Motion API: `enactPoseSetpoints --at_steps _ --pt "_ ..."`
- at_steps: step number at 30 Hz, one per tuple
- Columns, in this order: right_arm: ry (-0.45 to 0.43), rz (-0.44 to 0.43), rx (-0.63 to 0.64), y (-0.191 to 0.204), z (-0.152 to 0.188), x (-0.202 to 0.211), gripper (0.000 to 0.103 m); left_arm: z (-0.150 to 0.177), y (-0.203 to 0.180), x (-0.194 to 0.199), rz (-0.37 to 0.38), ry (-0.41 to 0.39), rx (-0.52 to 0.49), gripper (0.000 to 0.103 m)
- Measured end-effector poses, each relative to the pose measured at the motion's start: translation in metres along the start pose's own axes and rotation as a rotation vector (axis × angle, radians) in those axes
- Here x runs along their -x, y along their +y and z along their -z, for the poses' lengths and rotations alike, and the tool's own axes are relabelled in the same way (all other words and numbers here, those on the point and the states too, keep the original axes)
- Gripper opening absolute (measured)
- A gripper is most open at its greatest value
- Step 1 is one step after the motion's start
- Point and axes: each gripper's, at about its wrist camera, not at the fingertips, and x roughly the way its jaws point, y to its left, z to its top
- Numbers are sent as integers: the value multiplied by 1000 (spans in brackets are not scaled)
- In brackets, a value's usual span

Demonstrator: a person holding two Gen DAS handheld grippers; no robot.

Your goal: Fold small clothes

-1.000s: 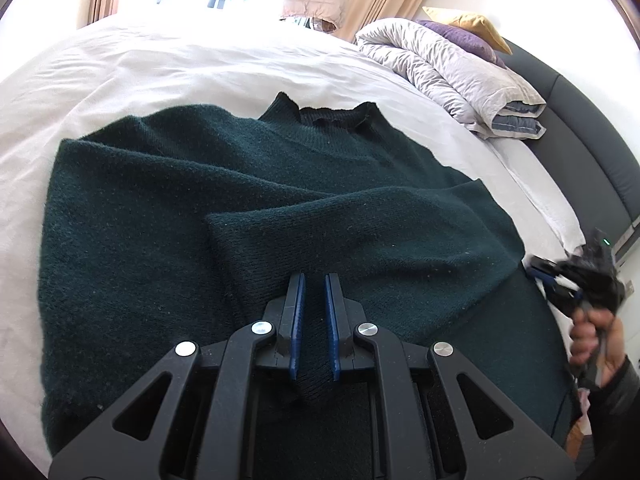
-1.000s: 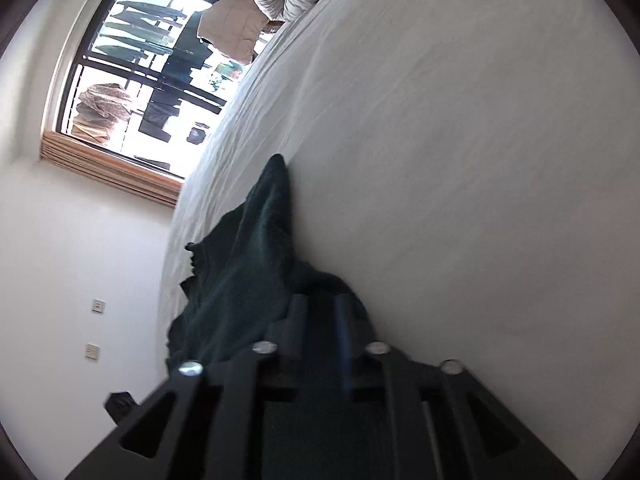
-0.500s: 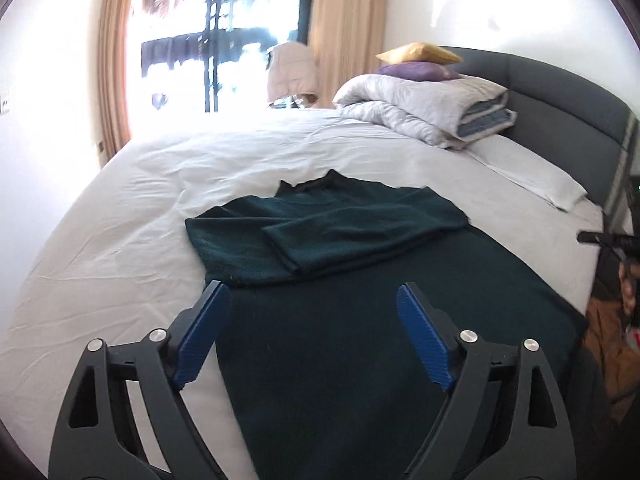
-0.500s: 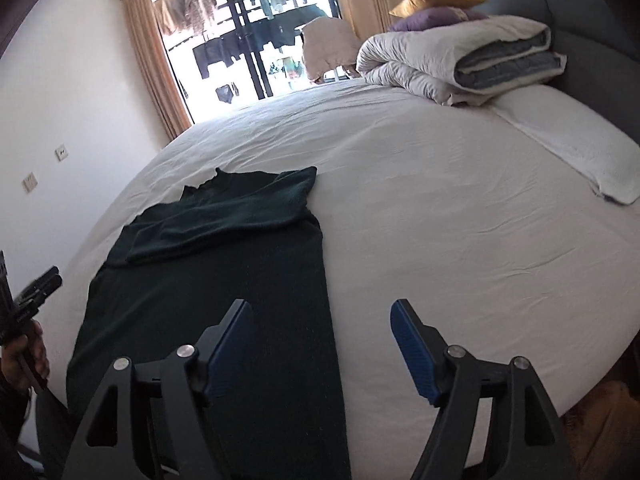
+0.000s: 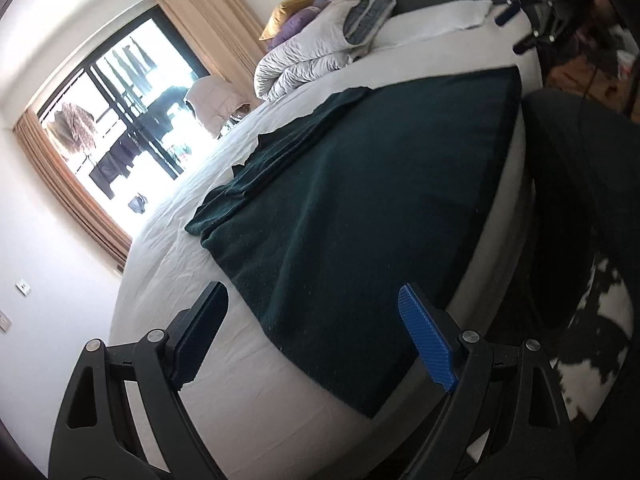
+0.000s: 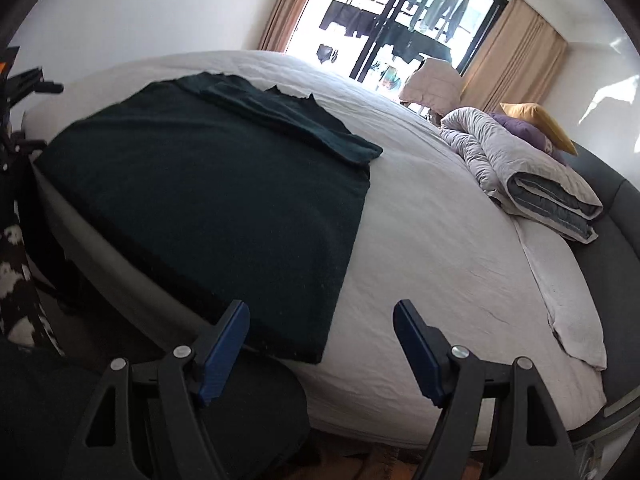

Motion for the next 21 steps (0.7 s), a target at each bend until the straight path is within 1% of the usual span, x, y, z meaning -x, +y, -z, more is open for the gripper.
enactPoseSetpoints --at_steps 3,6,9,13,16,19,21 --pt "24 18 42 3 10 -2 75 16 -15 -1 -40 25 -92 88" --pt "5 13 10 3 12 -1 75 34 -39 -1 -98 45 -215 88" --pt "1 4 -9 5 11 -3 74 48 -60 -2 -138 34 -335 88" --pt "-5 2 -19 8 9 -3 74 65 -74 -5 -168 20 -438 88" --pt "-12 1 -51 4 7 -5 74 76 -76 -18 -225 41 -481 88" --pt "-8 4 -62 3 5 -7 72 76 -70 -21 -206 26 -447 89" --pt "-10 2 -64 4 5 -7 71 74 -68 -19 -205 1 -423 85"
